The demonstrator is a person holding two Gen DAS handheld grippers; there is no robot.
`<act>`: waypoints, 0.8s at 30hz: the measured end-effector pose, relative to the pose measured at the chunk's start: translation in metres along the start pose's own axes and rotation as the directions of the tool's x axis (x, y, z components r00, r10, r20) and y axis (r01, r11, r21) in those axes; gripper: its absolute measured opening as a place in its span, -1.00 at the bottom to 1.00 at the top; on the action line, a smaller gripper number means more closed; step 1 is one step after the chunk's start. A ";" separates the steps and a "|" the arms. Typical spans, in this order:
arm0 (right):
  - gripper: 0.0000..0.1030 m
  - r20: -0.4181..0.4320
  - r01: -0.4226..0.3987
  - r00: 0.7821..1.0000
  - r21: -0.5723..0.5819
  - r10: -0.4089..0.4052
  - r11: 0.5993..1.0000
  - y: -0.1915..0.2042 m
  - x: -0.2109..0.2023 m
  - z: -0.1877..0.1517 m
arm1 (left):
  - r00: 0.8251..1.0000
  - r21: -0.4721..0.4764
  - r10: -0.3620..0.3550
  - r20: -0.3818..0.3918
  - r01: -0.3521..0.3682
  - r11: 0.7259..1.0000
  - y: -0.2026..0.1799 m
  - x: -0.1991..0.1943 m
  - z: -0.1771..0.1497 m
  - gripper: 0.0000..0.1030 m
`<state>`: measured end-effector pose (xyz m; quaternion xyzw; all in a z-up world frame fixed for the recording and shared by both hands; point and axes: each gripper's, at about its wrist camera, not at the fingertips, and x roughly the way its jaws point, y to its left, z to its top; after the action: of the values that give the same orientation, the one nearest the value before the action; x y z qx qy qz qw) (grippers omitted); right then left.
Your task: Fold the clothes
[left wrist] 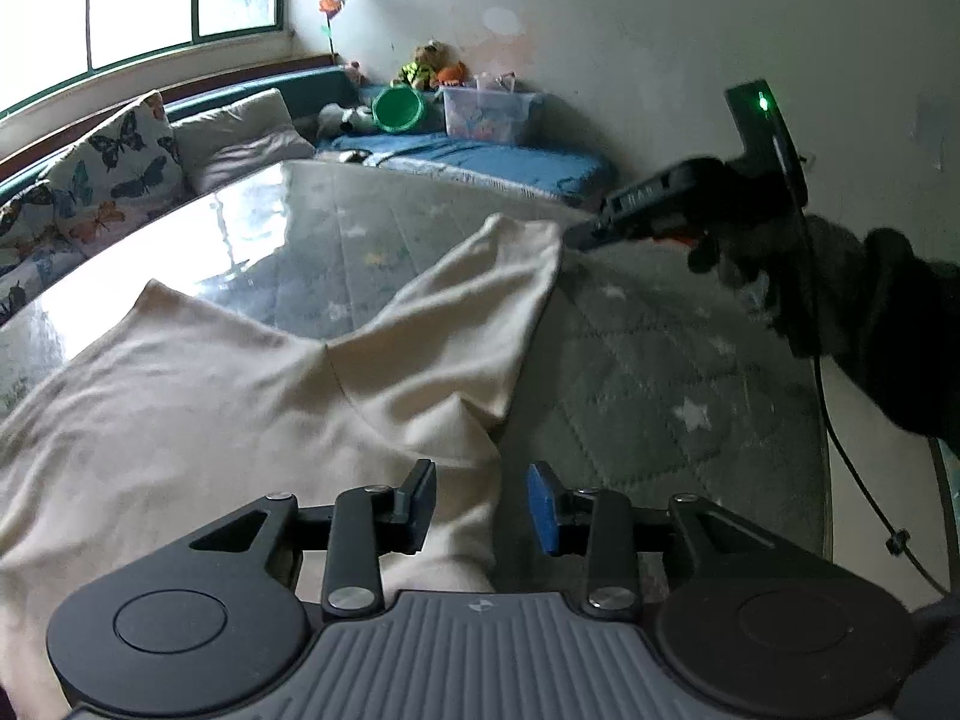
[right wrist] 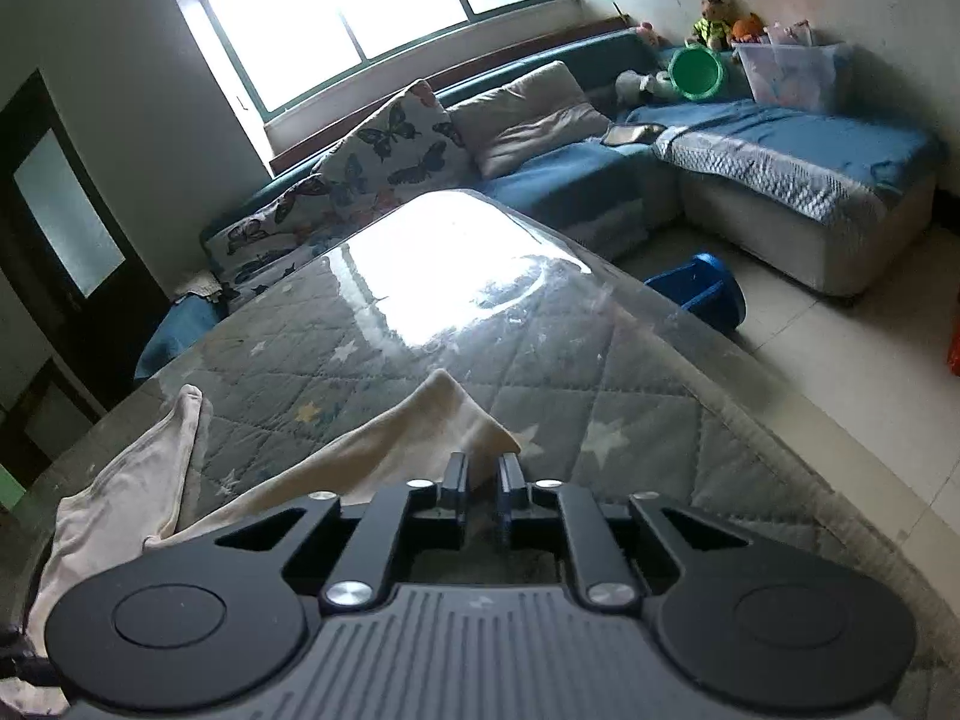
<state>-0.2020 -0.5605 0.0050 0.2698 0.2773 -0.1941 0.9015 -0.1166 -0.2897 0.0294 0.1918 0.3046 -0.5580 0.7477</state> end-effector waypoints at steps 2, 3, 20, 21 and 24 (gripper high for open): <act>-0.62 -0.004 0.000 1.000 -0.005 0.000 1.000 0.002 0.005 0.002 | 1.000 0.002 0.002 0.001 -0.002 1.000 -0.002 0.005 0.003 -0.28; -0.56 -0.011 0.003 1.000 -0.005 -0.003 1.000 0.004 0.008 0.003 | 1.000 0.004 0.003 0.002 -0.003 1.000 -0.003 0.007 0.005 -0.28; -0.91 0.081 0.019 0.997 -0.028 -0.017 0.999 0.019 0.017 0.018 | 0.999 0.065 -0.031 -0.014 0.032 0.997 -0.015 0.027 0.001 -0.13; -0.91 0.082 0.020 0.996 -0.032 -0.017 0.999 0.020 0.016 0.019 | 0.999 0.065 -0.030 -0.013 0.031 0.997 -0.015 0.026 0.001 -0.13; -0.86 0.055 0.015 0.998 -0.008 -0.014 1.000 0.016 0.020 0.020 | 0.999 0.056 -0.034 0.000 0.034 0.998 -0.015 0.022 0.004 -0.13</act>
<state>-0.1702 -0.5637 0.0132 0.2588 0.2551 -0.2068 0.9084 -0.1252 -0.3124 0.0186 0.2071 0.2918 -0.5790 0.7326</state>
